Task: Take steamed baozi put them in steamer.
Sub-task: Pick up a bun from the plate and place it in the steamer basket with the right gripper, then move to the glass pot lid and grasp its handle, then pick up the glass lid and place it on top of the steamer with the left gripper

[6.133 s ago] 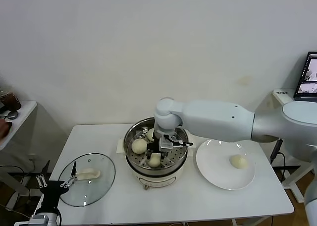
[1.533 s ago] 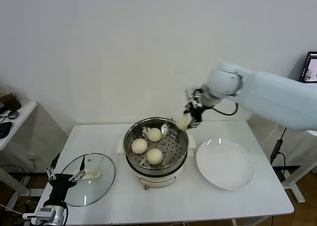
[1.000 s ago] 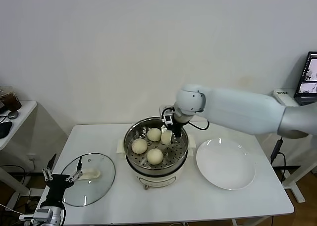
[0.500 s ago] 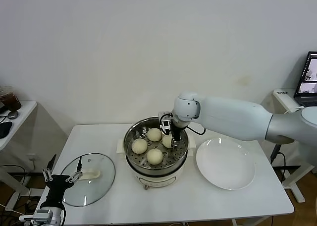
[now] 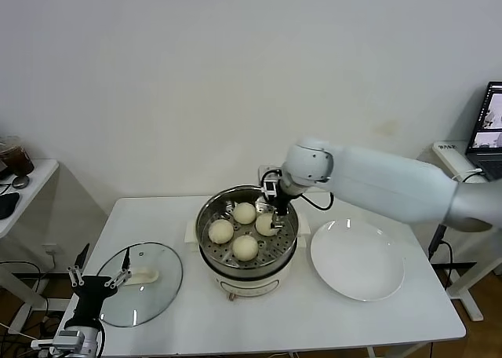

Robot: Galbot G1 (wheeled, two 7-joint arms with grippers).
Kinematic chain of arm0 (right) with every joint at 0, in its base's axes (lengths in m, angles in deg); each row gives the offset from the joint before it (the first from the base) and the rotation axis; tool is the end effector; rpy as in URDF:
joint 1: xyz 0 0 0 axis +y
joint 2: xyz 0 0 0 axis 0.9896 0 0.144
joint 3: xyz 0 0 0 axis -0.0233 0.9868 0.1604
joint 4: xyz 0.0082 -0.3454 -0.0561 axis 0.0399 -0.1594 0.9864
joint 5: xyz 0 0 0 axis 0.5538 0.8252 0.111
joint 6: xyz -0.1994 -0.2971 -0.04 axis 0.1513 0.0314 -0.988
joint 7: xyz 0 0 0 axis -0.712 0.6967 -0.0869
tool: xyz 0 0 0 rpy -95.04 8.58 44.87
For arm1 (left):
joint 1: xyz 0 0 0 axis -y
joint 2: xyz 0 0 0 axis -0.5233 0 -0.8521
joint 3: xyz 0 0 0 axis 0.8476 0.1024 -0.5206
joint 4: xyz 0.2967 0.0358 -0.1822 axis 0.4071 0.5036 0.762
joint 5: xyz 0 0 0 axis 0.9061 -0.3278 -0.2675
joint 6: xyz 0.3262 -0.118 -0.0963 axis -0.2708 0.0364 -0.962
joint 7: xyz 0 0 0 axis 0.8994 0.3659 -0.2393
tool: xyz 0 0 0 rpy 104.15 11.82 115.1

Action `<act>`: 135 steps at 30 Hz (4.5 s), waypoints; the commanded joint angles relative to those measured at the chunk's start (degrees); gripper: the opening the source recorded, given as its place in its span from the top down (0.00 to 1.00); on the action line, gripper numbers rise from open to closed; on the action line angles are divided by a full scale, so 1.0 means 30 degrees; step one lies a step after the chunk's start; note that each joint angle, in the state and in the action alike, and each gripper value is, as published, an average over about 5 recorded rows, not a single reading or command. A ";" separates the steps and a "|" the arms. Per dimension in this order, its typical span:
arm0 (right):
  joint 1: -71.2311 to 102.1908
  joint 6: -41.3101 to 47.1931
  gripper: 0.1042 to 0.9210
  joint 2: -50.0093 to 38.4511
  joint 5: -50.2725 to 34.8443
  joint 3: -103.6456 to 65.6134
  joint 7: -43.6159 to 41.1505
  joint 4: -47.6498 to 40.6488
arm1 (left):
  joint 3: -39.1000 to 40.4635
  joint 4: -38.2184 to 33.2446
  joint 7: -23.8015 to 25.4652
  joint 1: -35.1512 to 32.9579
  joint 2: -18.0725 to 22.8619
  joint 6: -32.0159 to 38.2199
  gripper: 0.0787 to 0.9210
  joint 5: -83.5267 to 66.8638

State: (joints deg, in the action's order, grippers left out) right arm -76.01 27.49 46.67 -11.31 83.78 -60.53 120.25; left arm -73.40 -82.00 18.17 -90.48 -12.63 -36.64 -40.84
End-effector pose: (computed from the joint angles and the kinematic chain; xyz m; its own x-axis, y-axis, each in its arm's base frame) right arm 0.5098 0.0843 -0.0777 -0.3123 -0.3267 0.8920 -0.9391 -0.0355 -0.3418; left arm 0.1792 0.1460 -0.3286 -0.9938 -0.0648 -0.0903 -0.0878 0.9557 0.2809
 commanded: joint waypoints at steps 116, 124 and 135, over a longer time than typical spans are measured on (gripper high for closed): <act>4.0186 -1.6847 0.12 1.0271 0.7241 -3.7004 1.0496 0.6762 | 0.0967 0.7884 -0.3472 0.4743 -0.1774 0.0116 0.89 2.6912; 4.0382 -1.6898 0.12 1.0098 0.7463 -3.6560 1.0427 0.6932 | 0.0396 0.1194 -0.1964 0.1176 -0.3517 -0.4223 0.89 2.2688; 4.0520 -1.7107 0.12 0.9868 0.7990 -3.6019 1.0318 0.6940 | 0.2474 -0.5324 0.0697 0.1540 -0.6335 -1.0966 0.89 1.9150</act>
State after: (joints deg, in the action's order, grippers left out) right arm 45.57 -23.69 76.32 11.84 -25.01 -29.62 141.16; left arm -70.70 -78.14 13.79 -84.42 -24.90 -52.16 27.26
